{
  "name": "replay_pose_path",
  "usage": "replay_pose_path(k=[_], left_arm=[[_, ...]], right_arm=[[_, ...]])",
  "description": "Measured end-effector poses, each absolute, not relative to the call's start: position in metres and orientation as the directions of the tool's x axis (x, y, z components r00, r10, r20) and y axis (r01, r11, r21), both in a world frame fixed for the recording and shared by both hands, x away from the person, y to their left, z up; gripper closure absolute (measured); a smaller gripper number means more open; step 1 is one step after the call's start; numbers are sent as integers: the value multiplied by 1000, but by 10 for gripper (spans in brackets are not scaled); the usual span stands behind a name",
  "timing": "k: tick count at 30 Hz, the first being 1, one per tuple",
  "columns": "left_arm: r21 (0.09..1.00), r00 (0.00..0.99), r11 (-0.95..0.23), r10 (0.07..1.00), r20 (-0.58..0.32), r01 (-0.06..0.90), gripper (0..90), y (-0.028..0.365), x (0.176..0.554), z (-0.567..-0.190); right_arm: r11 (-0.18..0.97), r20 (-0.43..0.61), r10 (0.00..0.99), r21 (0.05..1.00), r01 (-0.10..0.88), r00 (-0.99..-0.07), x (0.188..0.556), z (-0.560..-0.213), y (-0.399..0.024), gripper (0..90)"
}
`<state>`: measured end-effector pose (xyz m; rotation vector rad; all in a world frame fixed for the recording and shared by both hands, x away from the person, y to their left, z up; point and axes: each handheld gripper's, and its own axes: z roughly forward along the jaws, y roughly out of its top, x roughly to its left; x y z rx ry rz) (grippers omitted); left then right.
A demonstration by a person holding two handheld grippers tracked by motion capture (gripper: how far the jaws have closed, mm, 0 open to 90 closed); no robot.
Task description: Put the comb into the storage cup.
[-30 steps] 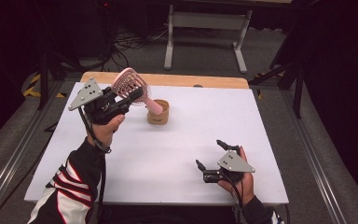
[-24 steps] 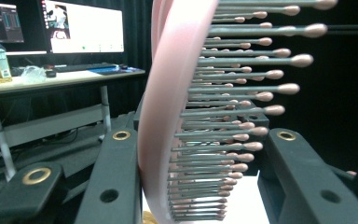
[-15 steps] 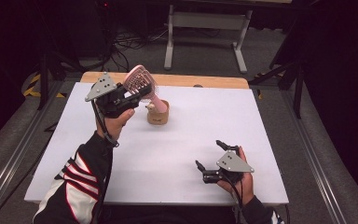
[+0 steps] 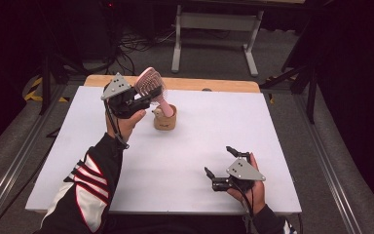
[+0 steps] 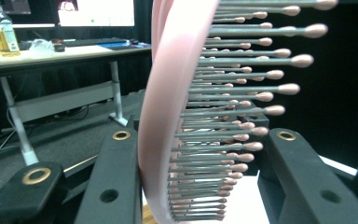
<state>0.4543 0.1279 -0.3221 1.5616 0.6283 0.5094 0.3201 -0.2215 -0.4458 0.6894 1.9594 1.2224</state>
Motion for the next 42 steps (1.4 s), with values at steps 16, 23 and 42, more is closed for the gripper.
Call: replay_pose_path(k=[16, 23, 42], left_arm=[[986, 724, -63, 686, -72, 157, 629, 117, 477, -338], [978, 719, -64, 688, -100, 198, 629, 113, 488, -348], [967, 694, -38, 704, -153, 252, 629, 112, 505, -367]], right_arm=[[422, -296, 730, 904, 66, -616, 319, -447, -218, 45], [430, -298, 724, 900, 68, -623, 319, -448, -217, 45], [451, -306, 710, 889, 76, -634, 320, -451, -214, 45]])
